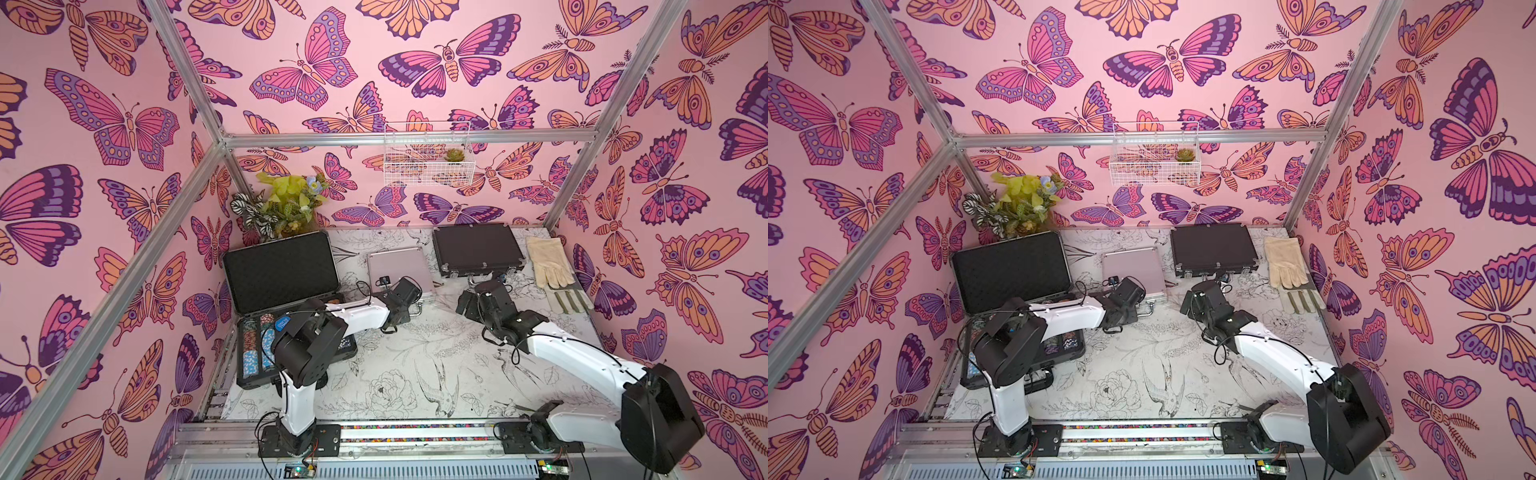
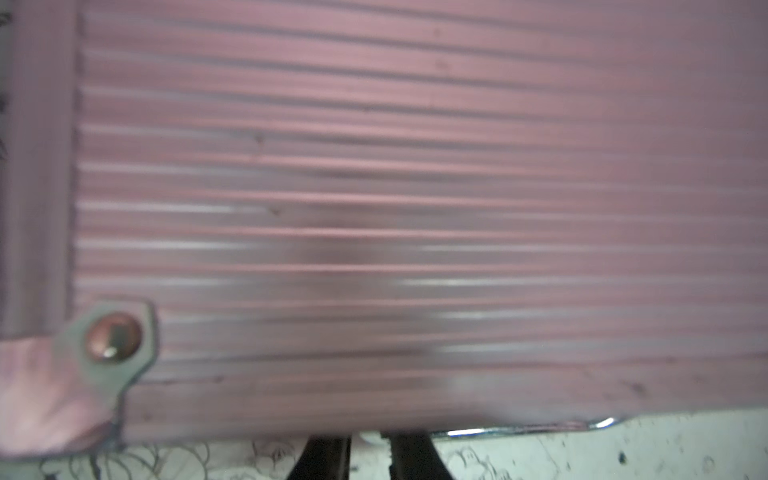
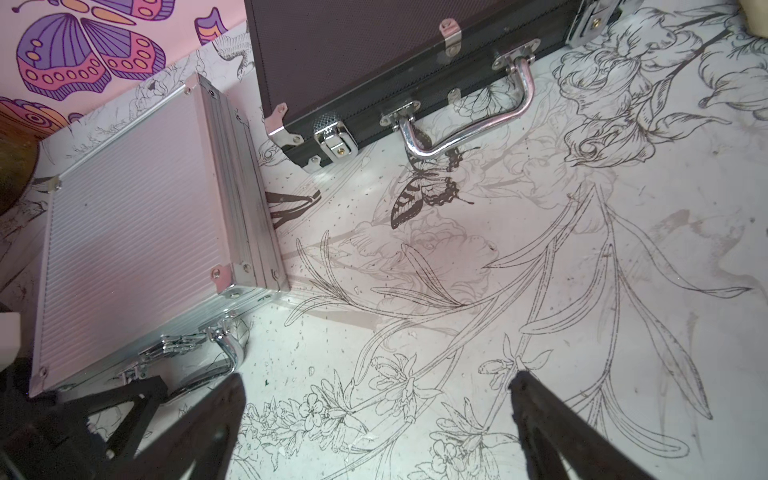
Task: Close the poker set cases
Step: Move the poker set case to the center of the board.
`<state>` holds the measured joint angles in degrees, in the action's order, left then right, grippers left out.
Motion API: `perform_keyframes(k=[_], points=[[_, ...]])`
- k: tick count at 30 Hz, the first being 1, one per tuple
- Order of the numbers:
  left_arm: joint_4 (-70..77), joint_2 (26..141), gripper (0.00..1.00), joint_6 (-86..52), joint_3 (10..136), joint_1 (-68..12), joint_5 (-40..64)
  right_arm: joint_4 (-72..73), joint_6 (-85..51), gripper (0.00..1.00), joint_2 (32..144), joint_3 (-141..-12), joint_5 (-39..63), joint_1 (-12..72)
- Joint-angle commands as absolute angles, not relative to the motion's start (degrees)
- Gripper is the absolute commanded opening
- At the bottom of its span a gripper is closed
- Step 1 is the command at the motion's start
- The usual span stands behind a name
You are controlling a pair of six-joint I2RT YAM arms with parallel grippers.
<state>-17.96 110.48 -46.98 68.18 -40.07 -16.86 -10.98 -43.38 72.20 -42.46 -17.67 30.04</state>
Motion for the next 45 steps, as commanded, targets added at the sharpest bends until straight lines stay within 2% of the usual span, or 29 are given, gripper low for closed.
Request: perform_keyframes(k=[1,8,22,26,37,45], points=[[-16.3,114.0,0.18,-41.4,72.0,-37.4,-17.8,-12.2,-42.5,1.0,71.3,-42.1,-16.9,29.2],[-15.8,119.6,0.18,-37.3,78.9,-33.0,-12.2,-11.8,-41.3,0.99,71.5,-42.5,-14.9,29.1],[-17.3,130.5,0.24,-31.6,95.2,-30.9,-9.7,-12.8,-41.1,0.99,70.5,-41.9,-15.0,28.9],[-17.5,131.6,0.26,-31.5,96.6,-30.7,-9.0,-13.4,-41.0,0.99,70.0,-41.9,-15.5,28.9],[-17.4,124.1,0.49,-31.0,91.2,-30.7,-10.1,-12.6,-40.4,0.99,71.1,-42.1,-16.6,28.0],[-17.6,113.8,0.55,-28.8,83.3,-33.3,-9.9,-13.4,-41.2,0.99,69.8,-41.4,-18.8,27.9]])
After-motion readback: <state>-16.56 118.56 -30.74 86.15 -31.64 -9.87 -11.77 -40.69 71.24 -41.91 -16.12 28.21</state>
